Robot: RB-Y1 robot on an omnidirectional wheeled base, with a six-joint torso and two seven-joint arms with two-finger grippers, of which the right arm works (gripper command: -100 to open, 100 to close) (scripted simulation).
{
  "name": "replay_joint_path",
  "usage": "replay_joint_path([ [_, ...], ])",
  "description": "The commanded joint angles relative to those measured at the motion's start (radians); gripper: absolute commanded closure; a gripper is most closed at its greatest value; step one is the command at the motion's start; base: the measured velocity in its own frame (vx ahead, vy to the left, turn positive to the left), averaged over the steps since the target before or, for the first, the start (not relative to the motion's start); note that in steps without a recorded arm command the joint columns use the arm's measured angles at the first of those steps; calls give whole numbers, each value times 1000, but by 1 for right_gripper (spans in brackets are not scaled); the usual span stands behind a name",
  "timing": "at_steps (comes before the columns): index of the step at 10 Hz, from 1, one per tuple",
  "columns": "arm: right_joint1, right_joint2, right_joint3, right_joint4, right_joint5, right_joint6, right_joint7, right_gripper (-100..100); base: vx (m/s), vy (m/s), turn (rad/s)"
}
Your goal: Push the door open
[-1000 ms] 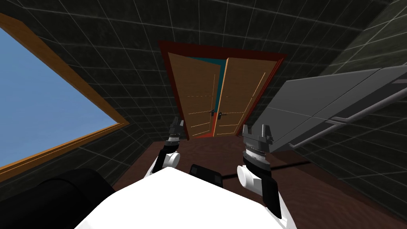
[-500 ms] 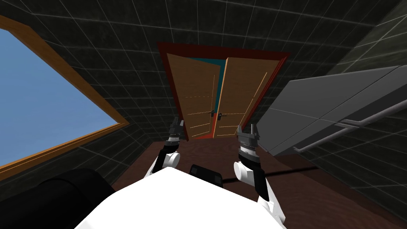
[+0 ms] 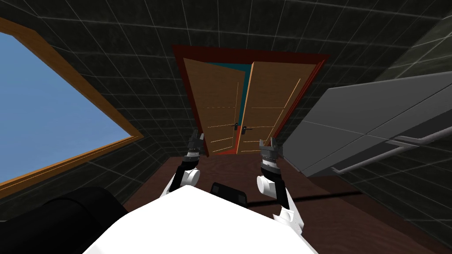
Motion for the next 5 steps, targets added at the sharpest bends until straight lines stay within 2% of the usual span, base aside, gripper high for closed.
replay_joint_path([
  [1,-22,-10,-1,50,-9,1,3,-100,52,-37,42],
  [3,-70,-19,2,113,-22,12,15,-100,78,-78,66],
  [4,-70,-19,2,133,-22,12,15,-100,62,-72,32],
  [5,-94,-24,4,166,-28,17,21,-100,55,-55,42],
])
